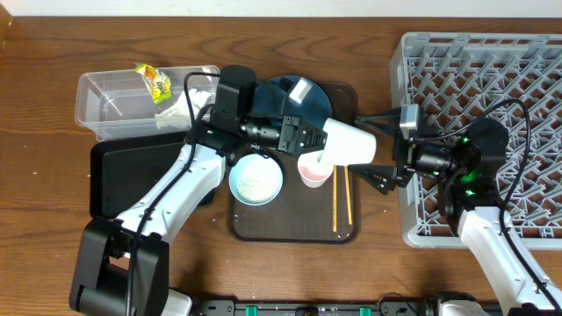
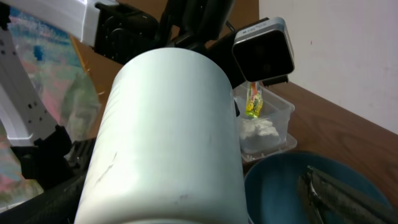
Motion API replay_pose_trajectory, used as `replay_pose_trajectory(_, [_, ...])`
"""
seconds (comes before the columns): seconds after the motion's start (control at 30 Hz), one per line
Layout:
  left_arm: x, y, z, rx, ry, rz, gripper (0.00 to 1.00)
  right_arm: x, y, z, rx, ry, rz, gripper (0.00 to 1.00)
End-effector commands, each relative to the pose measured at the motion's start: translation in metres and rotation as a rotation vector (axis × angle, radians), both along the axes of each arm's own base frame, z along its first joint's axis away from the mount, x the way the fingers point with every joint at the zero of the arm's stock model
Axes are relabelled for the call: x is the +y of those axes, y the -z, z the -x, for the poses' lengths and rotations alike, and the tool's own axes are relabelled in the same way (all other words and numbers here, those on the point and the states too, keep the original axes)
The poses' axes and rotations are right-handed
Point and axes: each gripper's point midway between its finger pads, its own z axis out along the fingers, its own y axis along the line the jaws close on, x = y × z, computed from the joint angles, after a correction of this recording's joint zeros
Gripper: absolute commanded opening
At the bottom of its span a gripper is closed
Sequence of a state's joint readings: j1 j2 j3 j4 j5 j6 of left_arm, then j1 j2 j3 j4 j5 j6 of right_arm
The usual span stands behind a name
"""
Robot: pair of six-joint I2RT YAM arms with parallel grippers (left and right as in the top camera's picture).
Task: Sort waste into correct bins and load items into the dishwasher rack
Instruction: 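Lift the white cup with the left gripper and hand it to the right gripper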
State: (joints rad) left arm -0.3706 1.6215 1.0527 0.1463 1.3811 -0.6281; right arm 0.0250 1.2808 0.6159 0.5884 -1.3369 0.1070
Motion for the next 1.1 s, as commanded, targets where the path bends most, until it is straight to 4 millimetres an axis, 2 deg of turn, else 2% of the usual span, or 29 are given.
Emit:
replay_pose_trajectory(0.0, [-0.003,-0.007,0.004,-0.016,0.027,0.017,0.06,0.002,-0.003,-0.001,0.029,-0.002,-0.008,0.99])
replay_pose_trajectory(0.17, [-0.003,-0.007,0.004,-0.016,0.027,0.016,0.06,0.002,-0.003,-0.002,0.04,0.005,-0.011,0.98])
replay_pose_trajectory(0.23, [-0.003,-0.007,0.003,-0.016,0.024,0.015,0.06,0.002,-0.003,-0.002,0.038,0.006,-0.011,0.91])
replay_pose_trajectory(0.3, [-0.003,-0.006,0.003,-0.016,0.021,0.013,0.06,0.002,-0.004,-0.002,0.034,0.005,-0.011,0.8])
replay_pose_trajectory(0.6, [-0.003,-0.006,0.003,-0.017,0.021,0.013,0.06,0.002,-0.007,-0.002,0.015,0.005,-0.014,0.7])
replay_pose_trajectory(0.73, [-0.003,-0.006,0.003,-0.018,0.019,0.013,0.06,0.002,-0.007,-0.002,0.015,0.005,-0.014,0.6])
replay_pose_trajectory(1.07, [-0.004,-0.002,-0.006,-0.027,-0.031,-0.013,0.11,0.002,-0.008,-0.002,0.045,0.006,-0.023,0.51])
